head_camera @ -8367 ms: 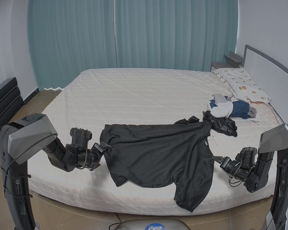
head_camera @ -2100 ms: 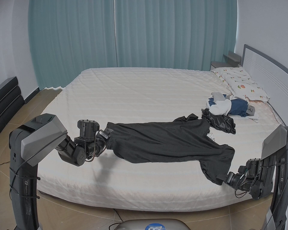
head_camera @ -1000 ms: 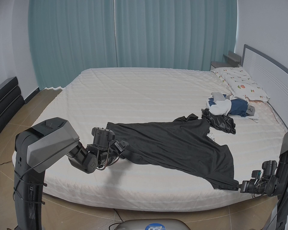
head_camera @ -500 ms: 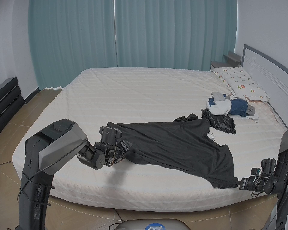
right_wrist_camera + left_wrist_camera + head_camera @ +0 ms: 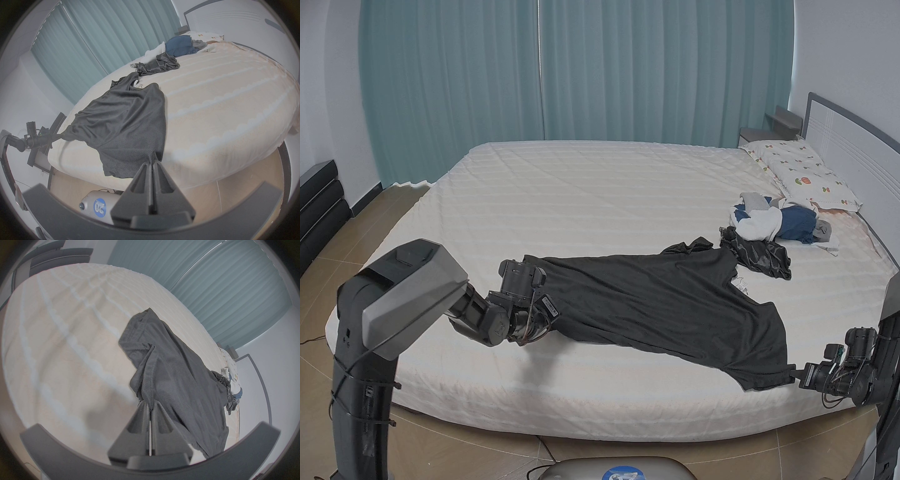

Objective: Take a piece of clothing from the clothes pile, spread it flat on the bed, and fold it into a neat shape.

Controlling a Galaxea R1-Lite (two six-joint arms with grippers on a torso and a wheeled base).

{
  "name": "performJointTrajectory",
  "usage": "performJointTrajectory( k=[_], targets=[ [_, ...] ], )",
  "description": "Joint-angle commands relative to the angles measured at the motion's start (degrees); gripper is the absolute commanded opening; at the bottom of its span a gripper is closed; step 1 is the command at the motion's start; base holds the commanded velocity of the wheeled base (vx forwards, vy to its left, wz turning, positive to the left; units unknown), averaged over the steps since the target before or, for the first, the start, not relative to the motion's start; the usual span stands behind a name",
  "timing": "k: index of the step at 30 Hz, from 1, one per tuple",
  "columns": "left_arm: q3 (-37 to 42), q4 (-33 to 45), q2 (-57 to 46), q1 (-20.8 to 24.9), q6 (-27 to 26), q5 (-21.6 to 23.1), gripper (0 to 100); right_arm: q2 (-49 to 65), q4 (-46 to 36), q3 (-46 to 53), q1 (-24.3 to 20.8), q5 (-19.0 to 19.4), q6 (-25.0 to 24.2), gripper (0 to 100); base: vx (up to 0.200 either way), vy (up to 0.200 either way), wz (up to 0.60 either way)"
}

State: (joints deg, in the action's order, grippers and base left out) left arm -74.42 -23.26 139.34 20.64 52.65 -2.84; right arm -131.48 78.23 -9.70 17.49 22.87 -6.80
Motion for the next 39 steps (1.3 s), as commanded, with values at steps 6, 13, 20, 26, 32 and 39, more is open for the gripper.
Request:
performJointTrajectory(
  k=[6,13,20,26,32,39],
  targets=[
    [3.7,11.7,-14.0,-3.5,-3.2,0.6,0,1.7,1.6,2.1,0.5,5.3,-0.1,0,0.000,0.000,0.00],
    [3.6,24.4,-18.2,-5.8,-9.8,0.6,0,4.6,2.5,5.3,0.5,10.7,0.0,0,0.000,0.000,0.00],
    [3.3,33.5,-18.3,-6.5,-15.3,0.6,0,5.5,2.5,6.5,0.9,11.6,0.7,0,0.000,0.000,0.00],
    [3.4,40.8,-18.6,-6.8,-20.7,0.6,0,4.8,2.0,9.5,1.0,11.6,7.0,0,0.000,0.000,0.00],
    [3.8,46.7,-18.0,-6.8,-24.9,0.5,0,0.9,1.8,9.7,1.2,11.6,11.0,0,0.000,0.000,0.00],
    [3.2,51.7,-15.0,-6.2,-27.8,0.3,0,1.0,-3.5,9.7,0.6,11.5,13.5,0,0.000,0.000,0.00]
  ],
)
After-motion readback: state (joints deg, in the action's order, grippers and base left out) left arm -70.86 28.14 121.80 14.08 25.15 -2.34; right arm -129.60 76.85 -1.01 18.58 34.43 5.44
